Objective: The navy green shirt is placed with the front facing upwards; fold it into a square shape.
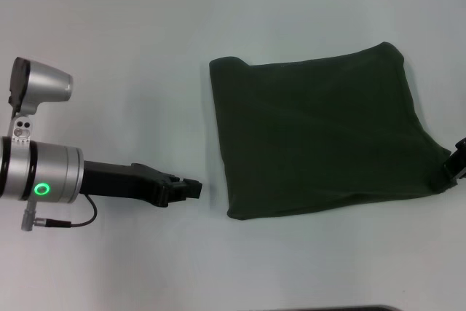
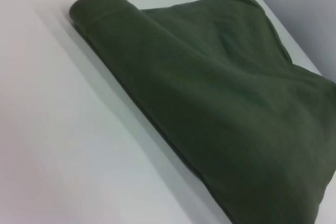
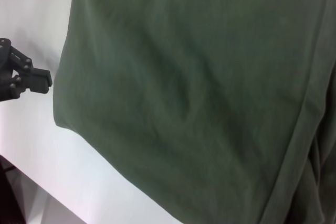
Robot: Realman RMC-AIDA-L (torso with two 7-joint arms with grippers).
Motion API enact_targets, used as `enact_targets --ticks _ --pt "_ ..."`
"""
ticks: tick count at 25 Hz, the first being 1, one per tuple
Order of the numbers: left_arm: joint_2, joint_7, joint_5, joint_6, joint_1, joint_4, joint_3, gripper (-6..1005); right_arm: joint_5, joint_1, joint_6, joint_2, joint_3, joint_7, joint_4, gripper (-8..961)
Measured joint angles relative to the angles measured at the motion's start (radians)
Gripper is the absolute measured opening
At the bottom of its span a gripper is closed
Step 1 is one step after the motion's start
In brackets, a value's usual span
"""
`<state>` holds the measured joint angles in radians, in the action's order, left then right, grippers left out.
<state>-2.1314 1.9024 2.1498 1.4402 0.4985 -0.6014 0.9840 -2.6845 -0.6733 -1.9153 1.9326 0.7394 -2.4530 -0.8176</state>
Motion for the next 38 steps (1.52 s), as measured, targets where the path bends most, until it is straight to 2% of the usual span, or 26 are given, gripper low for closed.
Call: enact_targets --ticks 5,11,16,22,25,29,33,38 --pt "0.005 -0.002 -0.002 0.028 0.0 0.0 -0.009 44 0.006 -0.001 -0.004 -0.004 -0.008 0.0 0.0 12" --pt "0.014 -0.01 -0.01 0.109 -0.01 -0.033 -0.118 48 0.007 -0.008 -0.002 -0.013 -0.017 -0.004 0.0 63" --pt "0.019 -0.001 -0.011 0.14 -0.022 -0.054 -0.207 109 0.009 -0.01 -0.011 -0.019 -0.034 -0.002 0.0 126" --pt "0.022 0.003 -0.011 0.161 -0.025 -0.074 -0.229 283 0.007 -0.002 -0.007 -0.041 -0.043 -0.013 -0.016 357" --pt "0.02 0.003 -0.011 0.215 -0.025 -0.104 -0.264 523 0.05 -0.006 -0.026 -0.053 -0.1 -0.01 -0.049 422" --pt "0.018 0.005 -0.011 0.291 -0.016 -0.129 -0.337 565 0.21 -0.019 -0.062 -0.057 -0.13 0.0 -0.057 508" --pt "0.022 0.027 -0.011 0.315 -0.014 -0.151 -0.382 607 0.345 -0.043 -0.066 -0.049 -0.056 0.003 0.021 571" --pt "0.027 0.035 -0.013 0.342 -0.018 -0.16 -0.44 636 0.289 -0.074 -0.013 -0.018 0.037 0.013 0.089 562"
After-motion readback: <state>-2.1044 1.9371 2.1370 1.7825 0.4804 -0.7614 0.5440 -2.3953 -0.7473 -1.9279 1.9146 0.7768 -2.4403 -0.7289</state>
